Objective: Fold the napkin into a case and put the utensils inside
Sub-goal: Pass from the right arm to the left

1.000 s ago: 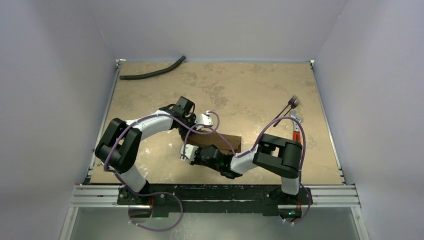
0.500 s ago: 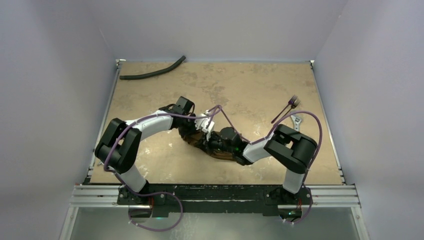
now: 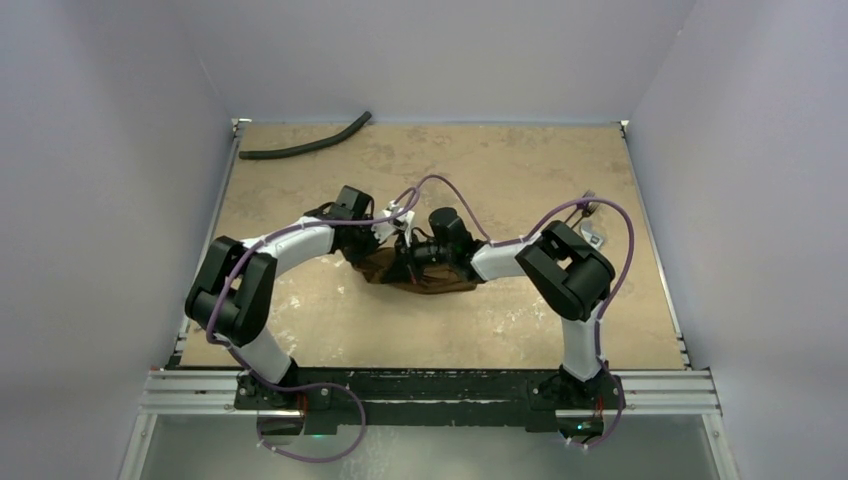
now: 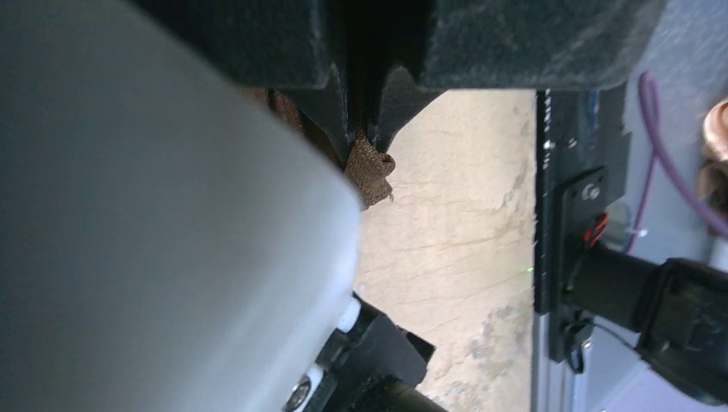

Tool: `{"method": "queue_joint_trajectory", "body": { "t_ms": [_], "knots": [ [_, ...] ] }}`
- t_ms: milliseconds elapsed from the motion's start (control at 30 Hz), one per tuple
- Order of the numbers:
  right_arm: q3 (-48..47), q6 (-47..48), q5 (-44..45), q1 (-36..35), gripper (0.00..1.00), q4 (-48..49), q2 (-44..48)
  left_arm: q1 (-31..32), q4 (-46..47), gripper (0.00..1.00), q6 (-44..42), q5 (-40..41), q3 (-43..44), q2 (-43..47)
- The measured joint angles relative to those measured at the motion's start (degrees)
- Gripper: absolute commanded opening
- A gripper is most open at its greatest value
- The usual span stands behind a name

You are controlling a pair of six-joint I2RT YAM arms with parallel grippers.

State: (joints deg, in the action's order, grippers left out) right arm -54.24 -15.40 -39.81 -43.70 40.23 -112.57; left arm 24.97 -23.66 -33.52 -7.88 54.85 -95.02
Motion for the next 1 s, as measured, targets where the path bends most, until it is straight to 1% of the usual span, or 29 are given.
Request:
{"method": "queue_joint_trajectory", "body": {
  "t_ms": [100, 233, 300, 400, 500, 533, 600, 700, 767, 867, 1000],
  "knots": [
    [-1.4, -0.1, -4.9, 1.2, 0.00, -2.6, -0.2, -0.1, 0.2, 0.00, 1.1, 0.5, 0.0, 0.0],
    [-1.2, -1.4, -9.8, 2.3, 0.00, -2.9, 0.3, 0.2, 0.3, 0.00, 1.0, 0.0, 0.0, 0.0],
    [0.2, -3.0, -10.9, 2.4, 0.00, -0.5, 0.5, 0.5, 0.5, 0.00, 0.9, -0.2, -0.1, 0.1],
    [4.8, -6.9, -11.2, 2.4, 0.00, 8.4, 0.6, 1.8, 0.3, 0.00, 0.3, -0.7, -0.4, 0.2],
    [11.1, -11.3, -9.6, 2.2, 0.00, 20.8, 0.5, 3.3, 0.0, 0.00, -0.2, -1.5, -0.4, 0.2],
    [12.8, -13.0, -8.0, 2.2, 0.00, 23.5, 0.5, 3.4, -0.1, 0.00, -0.4, -2.0, -0.4, 0.2],
    [14.5, -15.1, -3.8, 2.6, 0.00, 24.5, 0.4, 3.6, -1.0, 0.00, -1.7, -4.0, -0.4, 0.3],
    [15.5, -14.0, 3.3, 2.4, 0.00, 21.8, 1.7, 4.4, -1.5, 0.00, -2.2, -6.2, -0.4, 0.6],
    [16.7, -13.5, 6.1, 2.0, 0.00, 21.2, 3.9, 4.4, -1.7, 0.00, -2.3, -7.2, -0.4, 0.6],
    [18.1, -14.2, 7.2, 2.0, 0.00, 23.3, 6.4, 4.5, -1.7, 0.00, -2.3, -8.2, -0.4, 0.6],
    [18.2, -17.8, 7.0, 2.1, 0.00, 27.3, 4.3, 4.5, -2.1, 0.00, -3.0, -8.2, -0.4, 0.6]
  ]
}}
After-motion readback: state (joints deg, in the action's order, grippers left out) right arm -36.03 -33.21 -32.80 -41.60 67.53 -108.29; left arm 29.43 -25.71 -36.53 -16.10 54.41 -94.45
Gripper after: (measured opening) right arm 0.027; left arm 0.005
